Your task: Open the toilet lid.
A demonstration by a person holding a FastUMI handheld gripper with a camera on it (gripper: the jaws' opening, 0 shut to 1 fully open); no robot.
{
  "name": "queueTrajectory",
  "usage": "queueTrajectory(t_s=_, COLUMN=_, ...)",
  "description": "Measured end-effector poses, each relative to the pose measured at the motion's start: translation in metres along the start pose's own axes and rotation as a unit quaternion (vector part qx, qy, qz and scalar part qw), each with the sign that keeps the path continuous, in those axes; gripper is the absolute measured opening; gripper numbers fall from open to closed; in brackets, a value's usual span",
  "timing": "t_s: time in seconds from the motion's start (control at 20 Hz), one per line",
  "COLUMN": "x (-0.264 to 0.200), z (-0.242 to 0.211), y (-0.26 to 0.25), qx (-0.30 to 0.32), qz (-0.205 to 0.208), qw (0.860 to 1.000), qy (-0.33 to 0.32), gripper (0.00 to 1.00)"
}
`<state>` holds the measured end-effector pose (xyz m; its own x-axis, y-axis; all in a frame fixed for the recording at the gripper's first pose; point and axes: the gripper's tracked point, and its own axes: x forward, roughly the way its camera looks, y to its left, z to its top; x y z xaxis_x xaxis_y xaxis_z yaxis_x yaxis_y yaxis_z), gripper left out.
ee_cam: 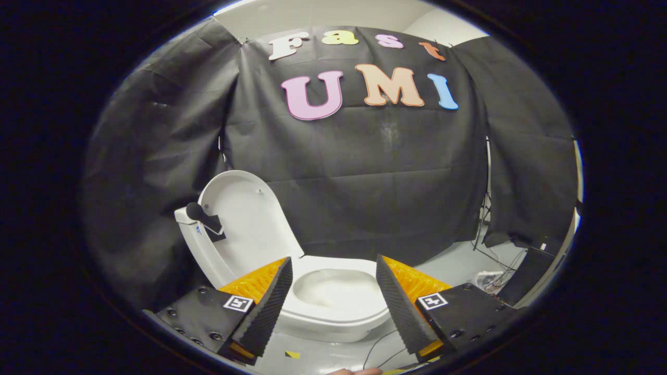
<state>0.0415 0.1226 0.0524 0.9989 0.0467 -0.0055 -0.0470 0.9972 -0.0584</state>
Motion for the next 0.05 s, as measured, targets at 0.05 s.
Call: queueTrajectory(t_s=0.05, x=0.0008, z=-0.0007, y=0.0001, qx=0.000, qz=0.000, qw=1.000, qy=0.000, gripper=0.99)
